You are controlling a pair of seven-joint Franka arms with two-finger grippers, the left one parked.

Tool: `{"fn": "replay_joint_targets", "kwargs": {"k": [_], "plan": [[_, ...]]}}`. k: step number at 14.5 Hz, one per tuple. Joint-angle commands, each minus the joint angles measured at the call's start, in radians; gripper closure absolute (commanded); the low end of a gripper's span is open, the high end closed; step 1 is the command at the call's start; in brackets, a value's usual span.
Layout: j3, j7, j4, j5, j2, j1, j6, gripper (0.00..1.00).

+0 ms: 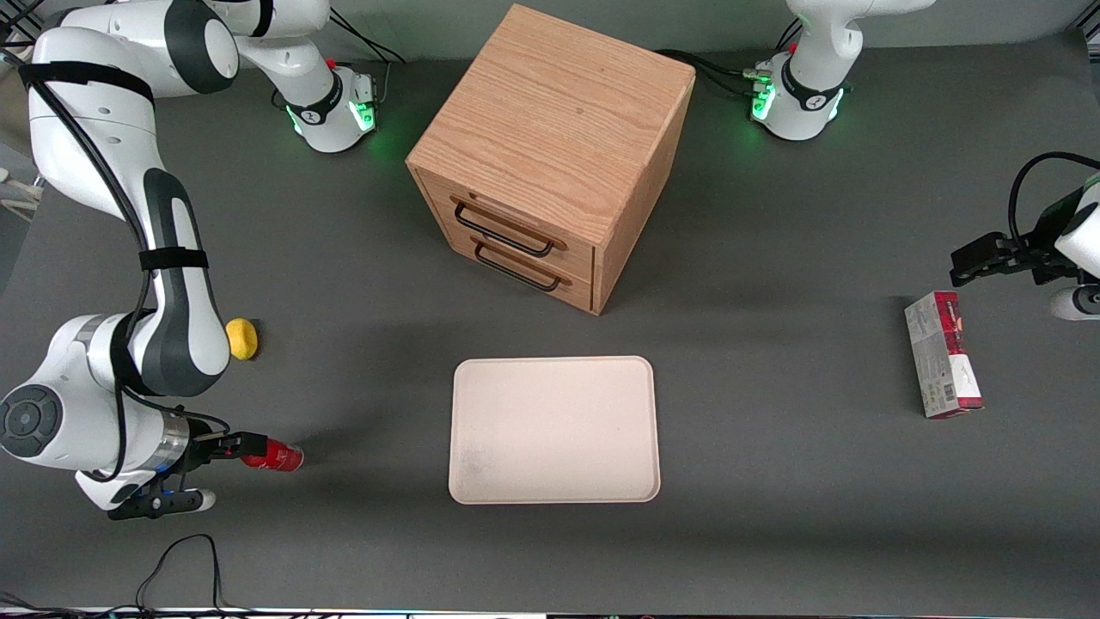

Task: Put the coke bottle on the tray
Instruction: 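Close the right gripper around the bottle's body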

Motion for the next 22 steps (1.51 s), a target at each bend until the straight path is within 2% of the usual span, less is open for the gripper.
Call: {"fn": "replay_joint_targets", "kwargs": {"k": [1,3,4,5,7,8,10,11,15,19,22], "plan": [[-0.001,-0.027,-0.053,0.017,-0.038,0.001,0.020,0.00],[-0.001,-0.027,-0.053,0.017,-0.035,0.001,0.020,0.00],[-0.001,-0.027,-0.053,0.017,-0.033,0.000,0.020,0.10],[-0.001,-0.027,-0.053,0.017,-0.033,0.000,0.020,0.25],[-0.001,-0.028,-0.053,0.017,-0.033,0.000,0.020,0.62],[-0.001,-0.028,-0.053,0.017,-0.033,0.000,0.020,0.70],[-0.001,-0.030,-0.053,0.015,-0.033,0.000,0.017,0.97],[-0.001,-0.030,-0.052,0.015,-0.033,0.000,0.017,1.00],[0.002,-0.028,-0.007,0.012,-0.044,-0.002,-0.010,1.00],[0.010,-0.028,0.242,0.010,-0.047,0.000,-0.350,1.00],[0.008,-0.038,0.304,0.006,-0.128,0.000,-0.499,1.00]]}}
